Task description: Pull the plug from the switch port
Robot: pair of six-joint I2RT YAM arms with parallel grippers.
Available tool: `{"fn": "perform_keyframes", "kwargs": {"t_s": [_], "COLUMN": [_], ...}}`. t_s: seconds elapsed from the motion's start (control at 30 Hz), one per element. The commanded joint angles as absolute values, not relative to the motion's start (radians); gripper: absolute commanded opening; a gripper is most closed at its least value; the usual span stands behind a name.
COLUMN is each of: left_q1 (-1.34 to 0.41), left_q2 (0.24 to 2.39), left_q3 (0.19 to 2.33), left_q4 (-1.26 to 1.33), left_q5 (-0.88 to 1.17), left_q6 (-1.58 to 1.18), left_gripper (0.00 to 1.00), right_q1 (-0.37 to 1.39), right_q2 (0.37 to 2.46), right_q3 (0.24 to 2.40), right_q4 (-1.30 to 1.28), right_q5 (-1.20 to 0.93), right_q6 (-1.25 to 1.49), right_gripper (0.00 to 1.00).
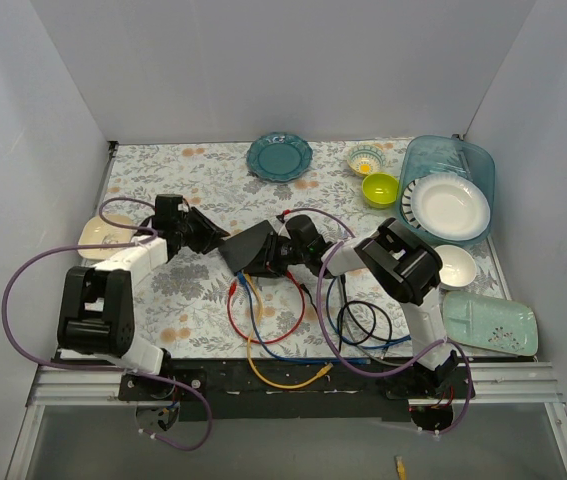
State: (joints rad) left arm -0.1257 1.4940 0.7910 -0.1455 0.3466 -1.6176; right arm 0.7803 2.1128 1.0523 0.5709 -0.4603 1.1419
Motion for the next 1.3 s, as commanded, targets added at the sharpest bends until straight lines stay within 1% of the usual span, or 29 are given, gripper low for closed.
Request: {"fn": "perform_keyframes", "kwargs": {"t_s": [0.0,0.17,0.3,0.53,0.77,0.9,1.27], "left_q1": [-0.117,-0.117,-0.118,-0.118,-0.118,-0.118,-0.118], "left_q2": [1.604,1.721,1.723,1.677,1.672,1.672,1.671], "left_q3": [0.876,0.908,0.847,0.781,0.764,0.758,0.735], "left_q4": [-0.147,-0.183,-0.166,-0.156,-0.156,-0.152,-0.147], "left_q5": [0.288,0.327,0.368,0.377,0.396,0.4,0.413], "left_q6": [-1.637,-1.6,-1.605,-1.585,-1.571,-1.571,-1.559], "left_gripper": [0.3,0.29,0.27,0.27,0.26,0.26,0.25], "right_q1": [0.779,0.778,0.778,0.778,0.778,0.784,0.798], "right_q2": [2.114,2.121,2.137,2.157,2.175,2.192,2.218], "right_q3": [1.005,1.025,1.064,1.083,1.094,1.129,1.14], "right_q4": [0.413,0.4,0.388,0.397,0.422,0.399,0.368], "right_q5": [-0.457,-0.457,-0.46,-0.457,-0.443,-0.437,-0.423], "right_q6": [1.121,1.118,1.117,1.132,1.172,1.164,1.147], "right_gripper": [0.33,0.38,0.4,0.4,0.39,0.37,0.25]}}
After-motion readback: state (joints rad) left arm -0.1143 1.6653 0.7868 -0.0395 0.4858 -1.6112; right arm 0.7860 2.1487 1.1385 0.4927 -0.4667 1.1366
